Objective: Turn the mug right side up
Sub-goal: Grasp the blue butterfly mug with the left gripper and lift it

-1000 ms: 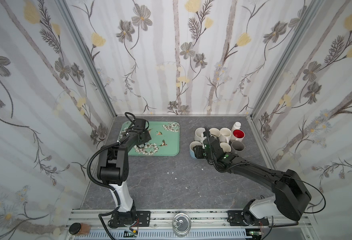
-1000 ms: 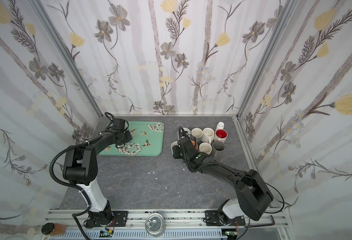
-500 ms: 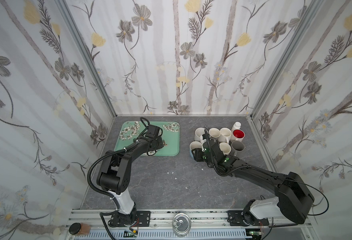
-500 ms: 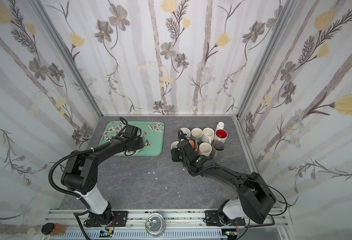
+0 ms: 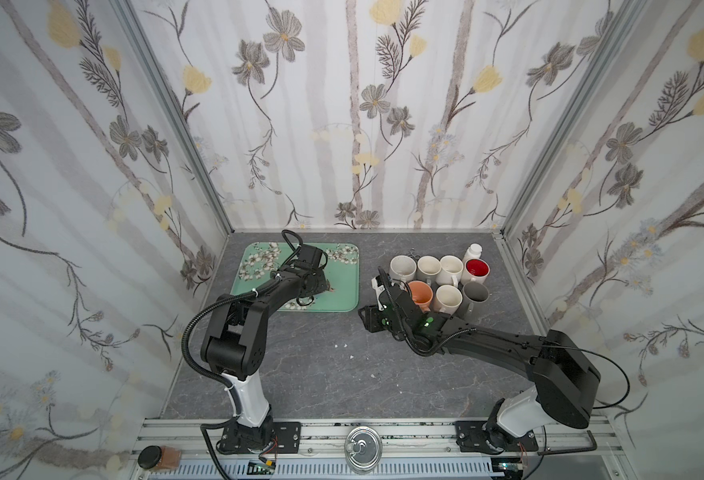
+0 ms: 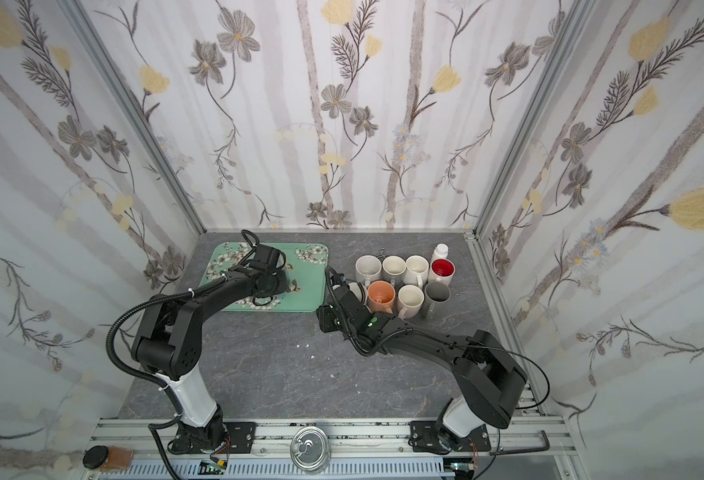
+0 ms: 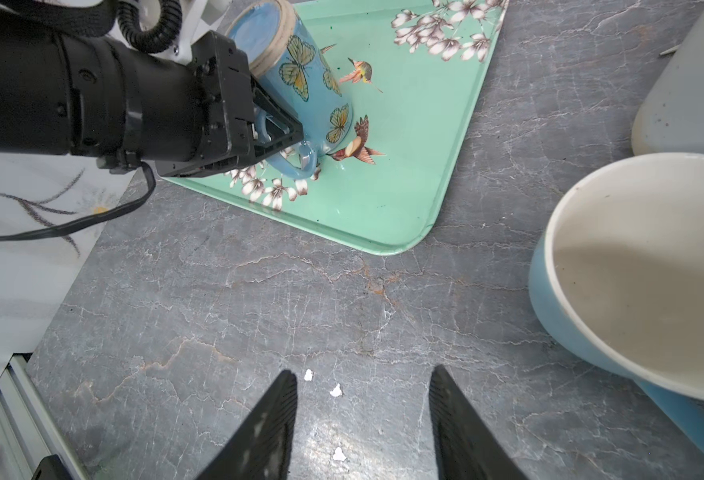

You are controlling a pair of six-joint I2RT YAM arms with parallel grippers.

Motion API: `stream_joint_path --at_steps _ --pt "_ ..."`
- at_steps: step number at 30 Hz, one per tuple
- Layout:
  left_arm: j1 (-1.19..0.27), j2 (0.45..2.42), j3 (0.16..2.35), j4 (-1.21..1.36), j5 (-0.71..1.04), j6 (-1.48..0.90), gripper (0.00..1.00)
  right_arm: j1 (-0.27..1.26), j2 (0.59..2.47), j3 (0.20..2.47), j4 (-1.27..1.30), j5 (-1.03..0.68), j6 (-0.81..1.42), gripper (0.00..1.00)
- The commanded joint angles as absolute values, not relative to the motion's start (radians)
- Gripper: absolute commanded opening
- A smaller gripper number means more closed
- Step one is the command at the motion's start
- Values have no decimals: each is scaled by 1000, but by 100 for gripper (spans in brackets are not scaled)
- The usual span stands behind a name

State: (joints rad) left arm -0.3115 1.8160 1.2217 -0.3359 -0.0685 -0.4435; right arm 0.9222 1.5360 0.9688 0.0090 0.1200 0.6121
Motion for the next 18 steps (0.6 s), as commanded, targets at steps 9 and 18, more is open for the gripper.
stream_joint_path --at_steps 9,18 --pt "-316 1741 1249 -340 -18 -362 0 922 1516 957 33 161 625 52" --pt "-314 1547 1146 -164 84 -353 0 923 1450 920 65 203 629 52"
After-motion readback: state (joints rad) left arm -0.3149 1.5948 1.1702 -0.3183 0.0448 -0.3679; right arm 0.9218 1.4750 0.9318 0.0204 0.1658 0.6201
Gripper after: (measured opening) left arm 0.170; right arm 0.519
